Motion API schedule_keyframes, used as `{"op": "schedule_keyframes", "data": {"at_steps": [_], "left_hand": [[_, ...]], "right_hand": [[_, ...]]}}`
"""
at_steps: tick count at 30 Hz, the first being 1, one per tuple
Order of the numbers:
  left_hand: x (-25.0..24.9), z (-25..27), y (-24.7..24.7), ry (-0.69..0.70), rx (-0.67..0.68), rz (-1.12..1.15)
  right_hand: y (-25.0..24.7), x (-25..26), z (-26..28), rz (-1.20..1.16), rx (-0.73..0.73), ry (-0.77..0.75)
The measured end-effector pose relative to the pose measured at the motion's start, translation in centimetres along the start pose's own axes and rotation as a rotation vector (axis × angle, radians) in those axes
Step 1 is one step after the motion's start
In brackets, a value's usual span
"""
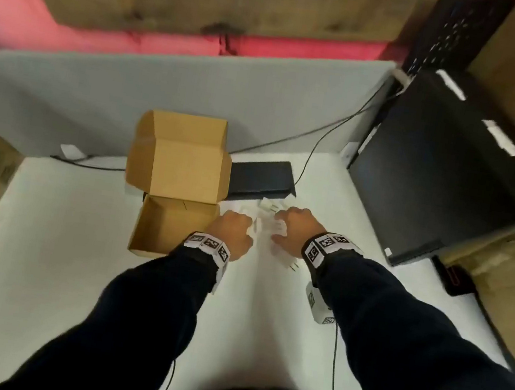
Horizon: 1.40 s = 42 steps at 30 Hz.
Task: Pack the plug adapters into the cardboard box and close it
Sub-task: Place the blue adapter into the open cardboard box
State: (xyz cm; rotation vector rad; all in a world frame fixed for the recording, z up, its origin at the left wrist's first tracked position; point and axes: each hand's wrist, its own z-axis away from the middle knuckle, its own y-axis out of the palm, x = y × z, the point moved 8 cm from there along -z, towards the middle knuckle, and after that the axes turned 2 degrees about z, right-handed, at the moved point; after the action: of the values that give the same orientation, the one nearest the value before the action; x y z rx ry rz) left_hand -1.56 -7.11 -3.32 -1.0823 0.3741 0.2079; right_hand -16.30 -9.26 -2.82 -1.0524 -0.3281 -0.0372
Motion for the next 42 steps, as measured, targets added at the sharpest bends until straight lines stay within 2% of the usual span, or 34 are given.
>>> {"op": "schedule_keyframes", "data": {"at_steps": [5,9,13,16,22,25,29,32,35,39,42], "left_hand": [[1.2,-0.7,3.5,-0.222,0.033,-0.184],[2.1,-1.1,4.9,-0.247,0.024,-0.336],[2.2,-1.6,4.6,-0.313,-0.023,-0.243],[2.2,-2.2,4.3,-0.314,-0.096,-0.207],[2.5,-1.8,3.9,-0.303,-0.121,-0.18],[1.8,-1.4,3.0,-0.248,-0.188,-0.036],[2.7,0.6,0.5,-0.242,-0.306,0.293],[5.4,2.7,-1.5,-0.276,-0.396,0.43],[8.6,4.7,-2.6,-0.309,-0.431,0.6],[13.1,6.2,-3.6,-0.311,-0.439,0.635],[16.1,6.3,-4.5,-0.29,-0.384,0.623]], "right_hand": [[2.6,-0.1,-2.2,0.044,0.059,-0.086],[4.0,0.3,-3.0,0.093,0.026,-0.158],[4.7,0.1,-3.2,0.081,-0.04,-0.192],[5.0,-0.3,-3.5,0.049,-0.089,-0.187],[4.9,-0.1,-2.9,-0.02,-0.16,-0.152],[4.4,0.9,-2.5,-0.13,-0.206,-0.186],[3.5,4.1,-1.6,-0.37,-0.205,-0.356],[3.4,6.8,-0.9,-0.32,-0.18,-0.431],[4.1,10.4,-0.7,-0.298,-0.178,-0.474],[4.9,15.3,-1.7,-0.292,-0.203,-0.453],[5.6,18.3,-3.0,-0.256,-0.169,-0.432]]}}
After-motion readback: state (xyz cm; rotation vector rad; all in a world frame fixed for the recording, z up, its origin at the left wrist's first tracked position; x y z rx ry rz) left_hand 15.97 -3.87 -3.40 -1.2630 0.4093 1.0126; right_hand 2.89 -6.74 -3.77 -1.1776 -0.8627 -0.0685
